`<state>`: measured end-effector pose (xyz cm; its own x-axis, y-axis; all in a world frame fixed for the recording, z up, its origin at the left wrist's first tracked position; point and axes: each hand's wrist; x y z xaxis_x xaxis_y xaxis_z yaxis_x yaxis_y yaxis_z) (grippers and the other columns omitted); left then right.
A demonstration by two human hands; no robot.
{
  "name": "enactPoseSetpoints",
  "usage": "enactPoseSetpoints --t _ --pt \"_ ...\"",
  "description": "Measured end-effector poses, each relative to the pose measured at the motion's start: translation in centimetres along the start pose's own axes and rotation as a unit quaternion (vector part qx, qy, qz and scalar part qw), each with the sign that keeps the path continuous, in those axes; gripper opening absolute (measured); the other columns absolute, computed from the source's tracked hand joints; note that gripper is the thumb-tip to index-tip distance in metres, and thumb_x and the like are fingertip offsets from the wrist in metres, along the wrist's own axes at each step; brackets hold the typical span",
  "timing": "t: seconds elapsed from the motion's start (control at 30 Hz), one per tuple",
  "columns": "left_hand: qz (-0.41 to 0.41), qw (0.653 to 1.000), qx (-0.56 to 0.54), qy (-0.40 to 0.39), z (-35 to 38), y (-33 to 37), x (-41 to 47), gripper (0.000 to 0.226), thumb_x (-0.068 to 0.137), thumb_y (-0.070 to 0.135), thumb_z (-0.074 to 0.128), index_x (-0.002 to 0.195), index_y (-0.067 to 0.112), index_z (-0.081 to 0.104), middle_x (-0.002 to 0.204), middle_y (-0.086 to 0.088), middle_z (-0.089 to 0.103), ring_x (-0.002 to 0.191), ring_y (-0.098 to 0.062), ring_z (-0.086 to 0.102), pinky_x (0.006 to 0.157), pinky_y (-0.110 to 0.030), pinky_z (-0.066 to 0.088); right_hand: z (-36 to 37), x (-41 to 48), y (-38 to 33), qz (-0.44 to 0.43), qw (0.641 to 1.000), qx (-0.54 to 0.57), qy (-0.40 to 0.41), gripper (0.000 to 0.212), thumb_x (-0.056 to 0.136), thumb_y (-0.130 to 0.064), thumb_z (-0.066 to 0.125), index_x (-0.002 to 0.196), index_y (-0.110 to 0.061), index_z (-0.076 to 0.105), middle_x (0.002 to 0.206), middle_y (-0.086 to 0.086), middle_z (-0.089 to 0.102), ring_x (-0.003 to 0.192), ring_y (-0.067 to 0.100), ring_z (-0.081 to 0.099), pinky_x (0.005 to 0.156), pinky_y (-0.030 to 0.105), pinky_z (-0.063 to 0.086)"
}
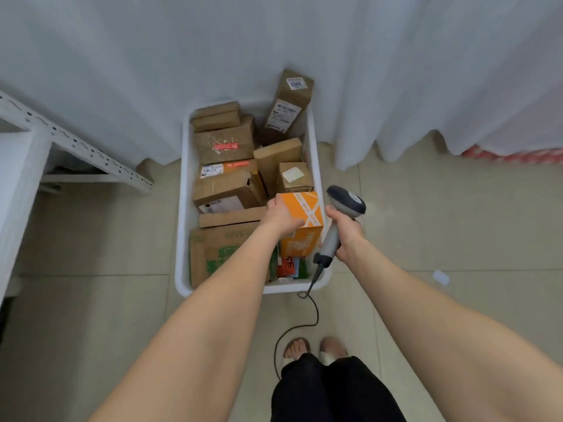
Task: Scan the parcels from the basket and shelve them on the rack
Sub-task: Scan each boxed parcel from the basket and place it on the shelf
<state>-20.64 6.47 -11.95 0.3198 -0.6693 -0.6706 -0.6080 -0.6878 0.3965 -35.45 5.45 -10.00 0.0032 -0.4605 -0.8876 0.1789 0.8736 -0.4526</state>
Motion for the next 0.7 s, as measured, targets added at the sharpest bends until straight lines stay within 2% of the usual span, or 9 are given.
enactPoseSetpoints --t 0.13,0.27,0.4,0.5,0.7 --pt "-0.001 0.999 -0.034 0.014 2.3 -0.7 4.7 0.1 0.085 0.034 0.067 0.152 0.013 -0.004 0.16 -0.006 0.002 0.143 -0.032 0.022 0.112 -0.044 0.03 0.6 4.8 1.1 -0.003 1.0 -0.011 -0.015 0.047 0.084 -0.026 0.075 0.125 -0.012 0.055 0.094 0.009 0.073 0.078 0.025 0.072 0.065 0.038 0.059" --pt "-0.004 0.998 -0.059 0.003 3.5 -1.2 7.5 0.1 0.086 0.037 0.066 0.152 0.015 -0.005 0.16 -0.004 0.002 0.142 -0.033 0.022 0.112 -0.048 0.031 0.9 7.6 2.9 -0.004 0.999 -0.011 -0.034 0.053 0.084 -0.026 0.075 0.129 -0.009 0.054 0.107 0.015 0.071 0.094 0.031 0.07 0.087 0.05 0.057" --pt "-0.024 0.997 -0.073 -0.008 3.3 -1.4 8.4 0.094 0.086 0.042 0.064 0.152 0.011 0.004 0.154 -0.004 0.006 0.135 -0.034 0.032 0.1 -0.048 0.045 1.1 8.2 3.5 0.011 0.999 -0.003 -0.042 0.051 0.086 -0.026 0.073 0.129 -0.008 0.054 0.111 0.016 0.07 0.098 0.032 0.068 0.091 0.05 0.055" --pt "-0.054 0.995 -0.081 -0.016 2.3 -1.5 7.5 0.083 0.087 0.044 0.062 0.149 0.007 0.021 0.148 -0.009 0.013 0.129 -0.033 0.039 0.094 -0.043 0.048 1.0 7.4 3.4 0.014 1.0 0.002 -0.024 0.049 0.086 -0.028 0.073 0.127 -0.01 0.055 0.109 0.013 0.07 0.095 0.03 0.068 0.09 0.049 0.055" --pt "-0.085 0.978 -0.177 0.073 -2.0 -0.8 1.9 0.059 0.084 0.042 0.066 0.133 0.016 0.045 0.137 -0.01 0.032 0.116 -0.031 0.049 0.097 -0.043 0.047 1.9 1.5 1.4 0.021 1.0 -0.009 0.0 0.042 0.086 -0.03 0.072 0.121 -0.01 0.056 0.096 0.009 0.07 0.086 0.025 0.069 0.088 0.048 0.057"
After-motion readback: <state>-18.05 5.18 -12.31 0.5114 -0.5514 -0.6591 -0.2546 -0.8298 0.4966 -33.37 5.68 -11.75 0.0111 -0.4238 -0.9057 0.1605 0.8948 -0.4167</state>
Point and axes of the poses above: each hand's wrist, its own x-axis towards the middle knuckle, its own z-axis out of the palm, y = z × x
